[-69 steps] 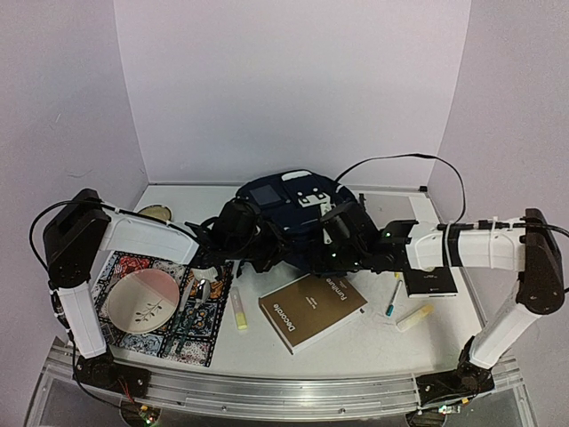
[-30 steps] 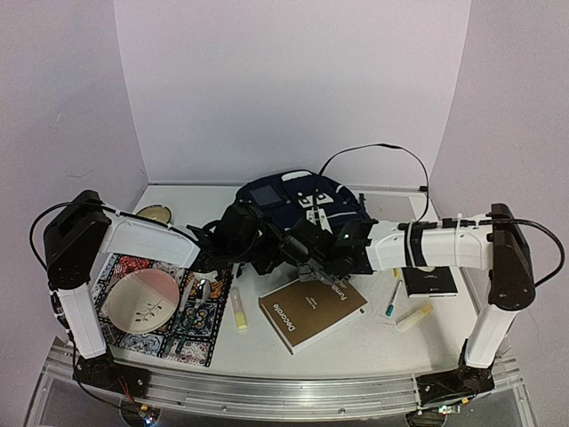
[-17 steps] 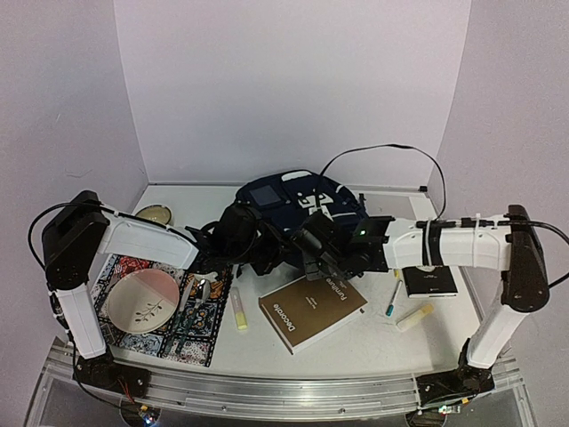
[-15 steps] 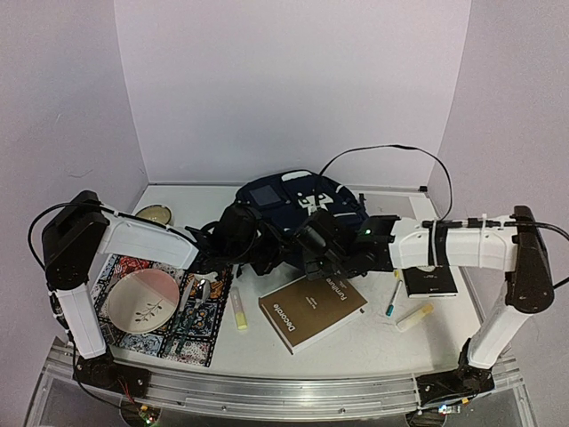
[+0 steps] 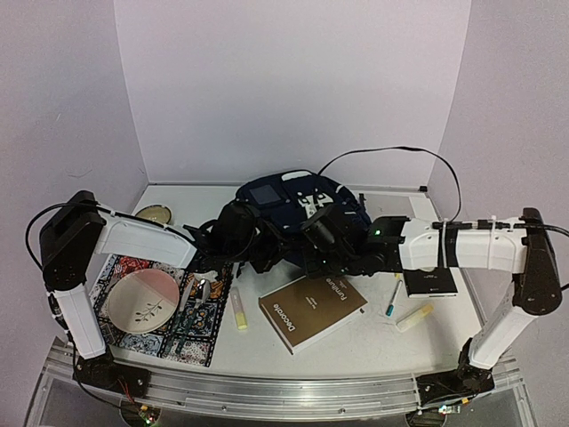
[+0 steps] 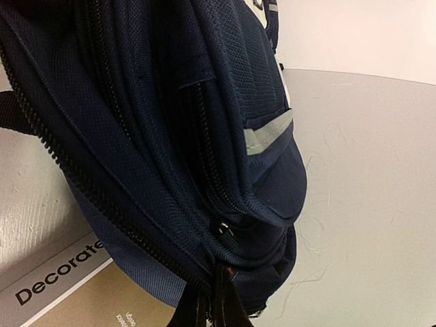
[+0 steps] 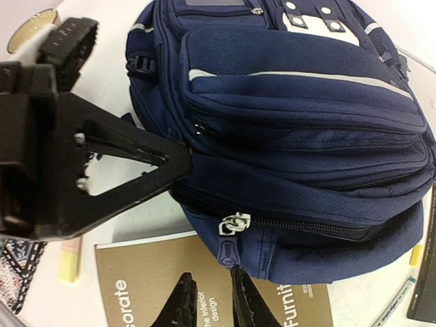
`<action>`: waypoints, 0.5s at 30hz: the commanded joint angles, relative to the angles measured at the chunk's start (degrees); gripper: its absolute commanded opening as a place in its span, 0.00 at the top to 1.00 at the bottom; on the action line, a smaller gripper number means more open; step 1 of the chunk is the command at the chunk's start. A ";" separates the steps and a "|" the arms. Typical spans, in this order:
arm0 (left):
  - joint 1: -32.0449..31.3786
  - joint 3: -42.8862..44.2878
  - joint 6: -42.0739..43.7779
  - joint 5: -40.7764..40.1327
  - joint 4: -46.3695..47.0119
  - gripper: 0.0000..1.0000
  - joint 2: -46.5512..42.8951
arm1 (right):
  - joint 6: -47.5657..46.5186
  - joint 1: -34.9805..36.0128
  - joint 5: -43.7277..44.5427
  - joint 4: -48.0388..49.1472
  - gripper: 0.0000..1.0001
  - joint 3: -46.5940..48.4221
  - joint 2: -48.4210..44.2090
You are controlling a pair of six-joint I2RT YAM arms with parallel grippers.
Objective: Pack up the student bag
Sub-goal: Unzip the largest pocket of the student bag.
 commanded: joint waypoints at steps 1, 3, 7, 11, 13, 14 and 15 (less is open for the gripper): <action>-0.59 1.30 0.17 -0.69 5.52 1.00 -3.98 | 0.35 -0.12 4.25 -0.16 0.82 1.95 3.13; -0.70 1.41 0.14 -0.78 5.52 1.00 -4.00 | 0.43 -0.17 5.14 -0.11 0.83 2.77 3.84; -0.83 1.65 0.00 -1.22 5.52 1.00 -3.96 | 0.24 -0.11 5.91 -0.11 0.83 4.19 5.67; -0.93 1.89 -0.02 -1.31 5.52 1.00 -3.88 | 0.59 -0.11 6.63 -0.11 0.80 5.51 7.11; -1.00 1.98 -0.11 -1.39 5.52 1.00 -3.78 | 0.55 -0.09 6.82 -0.11 0.79 6.28 7.93; -1.09 2.03 -0.14 -1.46 5.52 1.00 -3.79 | 0.38 -0.13 6.94 -0.11 0.79 6.80 8.46; -1.15 2.07 -0.17 -1.52 5.52 1.00 -3.79 | 0.20 -0.14 7.10 -0.10 0.78 7.18 8.93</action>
